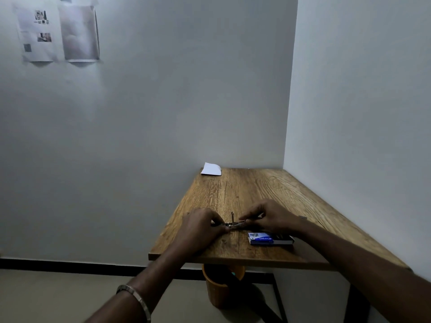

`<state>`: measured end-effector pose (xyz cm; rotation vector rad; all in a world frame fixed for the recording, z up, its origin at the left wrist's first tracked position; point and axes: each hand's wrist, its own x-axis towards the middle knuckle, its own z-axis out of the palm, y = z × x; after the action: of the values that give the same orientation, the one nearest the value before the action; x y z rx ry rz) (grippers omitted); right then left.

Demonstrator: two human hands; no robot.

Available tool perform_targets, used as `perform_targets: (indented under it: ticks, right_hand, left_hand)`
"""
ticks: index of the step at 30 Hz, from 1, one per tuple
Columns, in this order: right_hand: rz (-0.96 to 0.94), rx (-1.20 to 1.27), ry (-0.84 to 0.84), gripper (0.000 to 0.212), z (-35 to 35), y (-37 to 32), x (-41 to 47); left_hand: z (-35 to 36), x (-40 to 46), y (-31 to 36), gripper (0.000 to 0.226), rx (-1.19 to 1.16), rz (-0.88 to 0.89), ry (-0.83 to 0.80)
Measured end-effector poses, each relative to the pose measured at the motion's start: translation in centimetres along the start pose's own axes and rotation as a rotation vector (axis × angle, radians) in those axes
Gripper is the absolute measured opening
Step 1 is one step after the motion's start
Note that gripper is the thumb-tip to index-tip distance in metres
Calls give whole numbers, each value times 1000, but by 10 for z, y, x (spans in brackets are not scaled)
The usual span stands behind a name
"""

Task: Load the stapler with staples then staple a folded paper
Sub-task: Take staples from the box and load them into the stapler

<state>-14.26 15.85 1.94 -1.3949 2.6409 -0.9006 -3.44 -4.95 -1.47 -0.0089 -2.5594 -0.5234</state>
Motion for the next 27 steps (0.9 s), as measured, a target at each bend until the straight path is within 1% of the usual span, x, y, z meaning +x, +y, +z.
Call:
perform_targets:
  ticks: [3, 9, 14, 20, 24, 27]
  right_hand:
    - [-1, 23, 38, 23, -2, 2, -1]
    - [-52, -22, -67, 25, -2, -4, 1]
    - [-30, -54, -91, 27, -2, -7, 3]
    - [11, -49, -21, 21, -11, 2, -10]
    - [55, 59, -7, 19, -14, 9, -19]
    - [66, 129, 85, 17, -13, 9, -19]
  left_hand:
    - [1, 0, 0, 24, 0, 4, 1]
    - [1, 0, -1, 25, 12, 23, 6]
    - [1, 0, -1, 24, 21, 7, -4]
    - [0, 2, -2, 26, 25, -13, -19]
    - [-1, 2, -1, 26, 27, -15, -32]
    - [-1, 2, 0, 25, 14, -22, -40]
